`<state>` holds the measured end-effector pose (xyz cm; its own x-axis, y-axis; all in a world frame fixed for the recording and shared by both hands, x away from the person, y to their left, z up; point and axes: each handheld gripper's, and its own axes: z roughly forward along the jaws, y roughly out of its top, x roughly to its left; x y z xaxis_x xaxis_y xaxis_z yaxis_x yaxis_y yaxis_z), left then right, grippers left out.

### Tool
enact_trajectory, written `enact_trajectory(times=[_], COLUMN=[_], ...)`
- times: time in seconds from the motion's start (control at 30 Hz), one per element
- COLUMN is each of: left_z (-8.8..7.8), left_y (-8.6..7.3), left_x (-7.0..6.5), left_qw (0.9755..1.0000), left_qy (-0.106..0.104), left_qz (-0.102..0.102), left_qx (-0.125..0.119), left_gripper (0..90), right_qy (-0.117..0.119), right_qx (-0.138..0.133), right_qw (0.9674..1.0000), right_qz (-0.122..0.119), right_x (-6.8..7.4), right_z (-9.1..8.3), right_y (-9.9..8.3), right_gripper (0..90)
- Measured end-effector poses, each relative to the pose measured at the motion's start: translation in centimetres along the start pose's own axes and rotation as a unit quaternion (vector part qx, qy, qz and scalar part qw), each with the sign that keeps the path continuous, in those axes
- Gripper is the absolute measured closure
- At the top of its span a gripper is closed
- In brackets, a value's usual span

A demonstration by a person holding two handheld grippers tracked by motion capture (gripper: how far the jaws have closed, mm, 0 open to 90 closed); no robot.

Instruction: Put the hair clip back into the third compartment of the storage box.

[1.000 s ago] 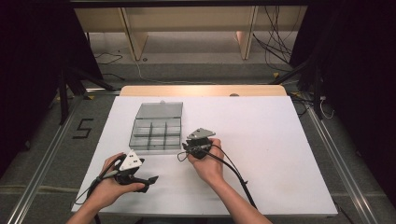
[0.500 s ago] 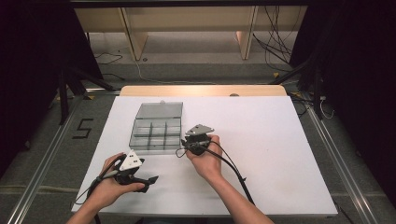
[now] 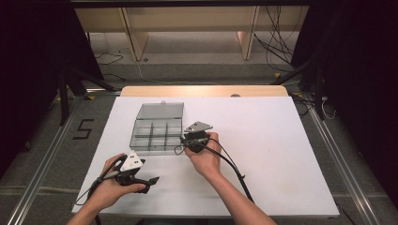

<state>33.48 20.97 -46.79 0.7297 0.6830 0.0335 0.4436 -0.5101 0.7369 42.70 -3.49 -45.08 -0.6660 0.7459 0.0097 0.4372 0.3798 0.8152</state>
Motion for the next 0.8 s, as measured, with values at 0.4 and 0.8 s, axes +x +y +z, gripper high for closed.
enact_trajectory(times=[0.4, 0.8], left_z=[0.0, 0.1], left_y=[0.0, 0.0], left_x=[0.0, 0.0], left_qw=[1.0, 1.0], left_qy=[0.0, 0.0], left_qz=[0.0, -0.001], left_qx=[0.0, -0.002], left_gripper=[17.3, 17.3], right_qy=[-0.002, -0.004], right_qx=[-0.004, -0.004], right_qw=[1.0, 1.0], right_qz=[-0.004, -0.001], right_x=[-0.2, -0.3], right_z=[0.3, 0.7], right_y=[0.7, 1.3], right_gripper=[77.7, 77.7])
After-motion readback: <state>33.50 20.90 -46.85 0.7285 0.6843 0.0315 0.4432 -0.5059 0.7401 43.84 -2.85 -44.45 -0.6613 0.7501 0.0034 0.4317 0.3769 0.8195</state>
